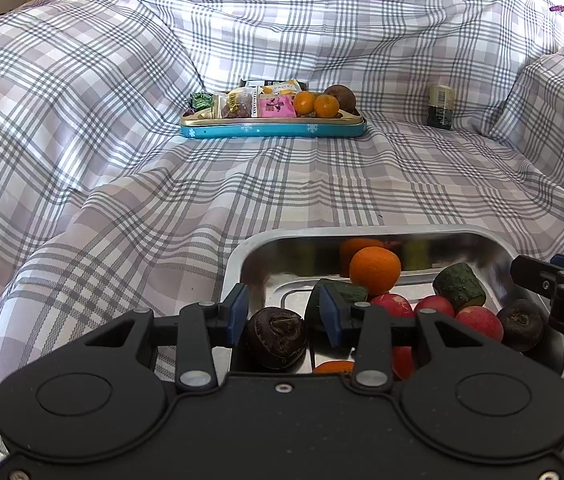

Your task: Organize fruits

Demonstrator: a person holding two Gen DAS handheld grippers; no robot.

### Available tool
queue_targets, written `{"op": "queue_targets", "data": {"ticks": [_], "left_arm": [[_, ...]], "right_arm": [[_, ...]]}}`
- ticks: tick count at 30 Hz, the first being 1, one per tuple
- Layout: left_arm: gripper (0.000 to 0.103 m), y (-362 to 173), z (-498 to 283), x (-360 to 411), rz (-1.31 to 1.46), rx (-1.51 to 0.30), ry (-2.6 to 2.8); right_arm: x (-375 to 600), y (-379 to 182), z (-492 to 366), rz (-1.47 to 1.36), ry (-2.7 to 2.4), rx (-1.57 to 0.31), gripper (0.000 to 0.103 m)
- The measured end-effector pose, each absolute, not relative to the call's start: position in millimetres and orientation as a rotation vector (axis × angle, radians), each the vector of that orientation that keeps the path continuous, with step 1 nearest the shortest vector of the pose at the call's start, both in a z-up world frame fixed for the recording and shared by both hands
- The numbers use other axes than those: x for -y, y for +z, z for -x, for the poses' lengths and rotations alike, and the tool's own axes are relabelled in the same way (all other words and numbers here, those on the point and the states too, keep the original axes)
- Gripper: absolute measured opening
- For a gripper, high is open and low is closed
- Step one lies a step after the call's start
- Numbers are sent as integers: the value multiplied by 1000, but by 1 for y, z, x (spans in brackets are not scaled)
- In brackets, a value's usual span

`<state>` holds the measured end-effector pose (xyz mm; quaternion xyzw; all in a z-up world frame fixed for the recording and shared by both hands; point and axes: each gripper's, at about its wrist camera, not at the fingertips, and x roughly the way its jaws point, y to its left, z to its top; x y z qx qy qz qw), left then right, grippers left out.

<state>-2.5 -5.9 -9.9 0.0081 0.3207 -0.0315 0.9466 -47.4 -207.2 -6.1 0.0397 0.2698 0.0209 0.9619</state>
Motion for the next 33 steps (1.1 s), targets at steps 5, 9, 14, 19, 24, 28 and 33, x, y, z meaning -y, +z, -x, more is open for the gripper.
{"op": "queue_targets", "data": {"ticks": [5,9,14,19,24,28,33], "left_arm": [[49,-10,2,5,-16,-654,-64],[49,-10,2,5,-15,-655,-63],[49,-10,3,5,-21,-652,-63],[49,-10,4,7,-39,-648,-64],[49,-9,5,8,-46,-642,-64],[49,-8,6,8,-46,-638,-62],[49,-6,9,10,-50,-626,-62]], "right_arm": [[207,-6,48,-81,42,-545,47],[207,-6,48,-81,42,-545,47],[207,-6,48,-80,42,-545,47],[207,-6,48,-80,42,-546,47],[207,-6,49,-73,41,-547,47],[205,-5,49,-58,39,-545,47],[203,-5,51,-45,37,-544,47]]}}
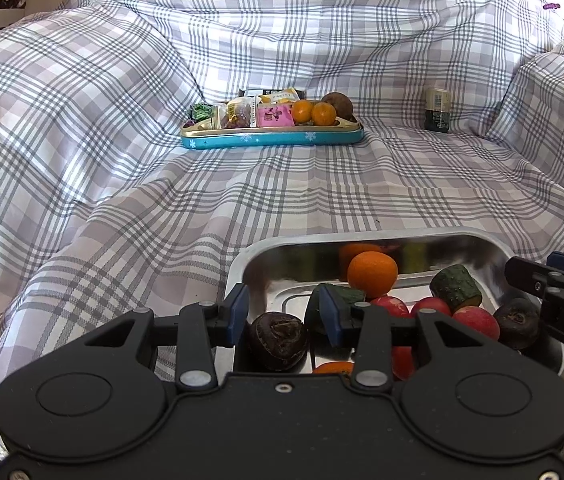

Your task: Organize fruits

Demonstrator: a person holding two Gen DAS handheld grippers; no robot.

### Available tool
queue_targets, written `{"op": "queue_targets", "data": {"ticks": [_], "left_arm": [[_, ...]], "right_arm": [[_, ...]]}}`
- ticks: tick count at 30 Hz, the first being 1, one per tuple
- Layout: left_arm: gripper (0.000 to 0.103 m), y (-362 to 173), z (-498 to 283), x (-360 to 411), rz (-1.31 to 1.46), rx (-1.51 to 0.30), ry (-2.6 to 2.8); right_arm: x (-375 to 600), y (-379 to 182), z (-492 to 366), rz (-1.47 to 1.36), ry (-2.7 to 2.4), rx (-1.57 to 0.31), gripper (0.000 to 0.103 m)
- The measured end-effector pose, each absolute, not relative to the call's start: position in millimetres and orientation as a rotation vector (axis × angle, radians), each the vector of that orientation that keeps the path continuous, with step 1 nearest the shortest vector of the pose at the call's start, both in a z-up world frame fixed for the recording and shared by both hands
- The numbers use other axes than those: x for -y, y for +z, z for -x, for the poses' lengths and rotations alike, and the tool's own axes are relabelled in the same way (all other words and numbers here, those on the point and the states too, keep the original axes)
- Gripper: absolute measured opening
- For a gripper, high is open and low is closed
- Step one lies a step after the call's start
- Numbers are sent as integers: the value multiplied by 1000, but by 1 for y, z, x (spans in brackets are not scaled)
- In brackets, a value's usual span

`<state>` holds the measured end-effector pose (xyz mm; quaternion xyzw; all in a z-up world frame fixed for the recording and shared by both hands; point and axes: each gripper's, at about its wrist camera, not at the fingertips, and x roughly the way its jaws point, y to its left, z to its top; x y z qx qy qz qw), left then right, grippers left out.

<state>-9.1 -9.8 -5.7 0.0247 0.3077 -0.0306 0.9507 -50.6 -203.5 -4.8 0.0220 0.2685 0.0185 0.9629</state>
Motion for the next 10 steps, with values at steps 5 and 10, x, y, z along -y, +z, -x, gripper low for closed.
{"op": "queue_targets", "data": {"ticks": [5,10], "left_arm": [[49,-5,12,12,-69,-605,-60],[49,-4,14,13,-76,-583,-53]], "right_arm": [[206,-5,51,-55,32,-544,47],[208,-4,51,-76,25,-544,47]]}}
